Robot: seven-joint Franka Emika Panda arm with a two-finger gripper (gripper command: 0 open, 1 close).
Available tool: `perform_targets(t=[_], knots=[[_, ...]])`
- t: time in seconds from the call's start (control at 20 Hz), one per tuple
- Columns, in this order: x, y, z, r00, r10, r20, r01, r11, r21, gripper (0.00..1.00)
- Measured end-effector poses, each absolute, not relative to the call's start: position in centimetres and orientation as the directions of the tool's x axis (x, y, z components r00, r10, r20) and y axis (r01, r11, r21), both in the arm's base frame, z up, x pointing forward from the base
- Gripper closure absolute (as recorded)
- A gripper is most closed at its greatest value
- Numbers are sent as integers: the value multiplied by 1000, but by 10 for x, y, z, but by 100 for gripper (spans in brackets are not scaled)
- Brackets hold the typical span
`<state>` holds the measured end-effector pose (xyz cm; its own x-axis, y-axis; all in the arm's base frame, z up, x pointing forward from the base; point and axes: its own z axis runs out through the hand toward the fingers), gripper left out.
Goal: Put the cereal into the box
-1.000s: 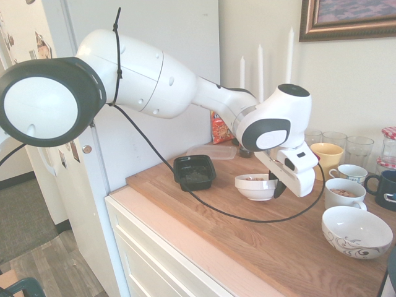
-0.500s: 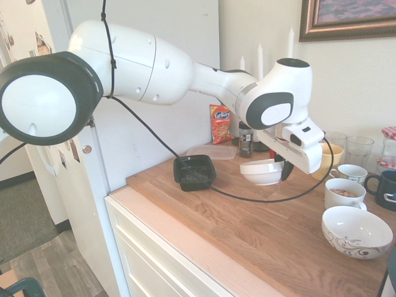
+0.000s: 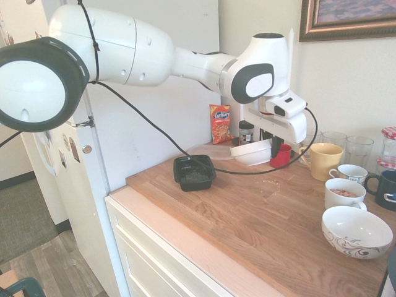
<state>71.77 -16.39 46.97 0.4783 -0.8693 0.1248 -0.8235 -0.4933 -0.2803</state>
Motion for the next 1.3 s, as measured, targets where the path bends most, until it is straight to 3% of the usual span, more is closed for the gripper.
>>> perform_targets(t=[0.45,0.8,1.3], knots=[[722,-76,492,565,-800,200,-770,-599,-220,100],[706,1,463,640,-740,207,-728,-670,-145,100],[690,61,444,675,-625,393,-676,-737,-10,100]])
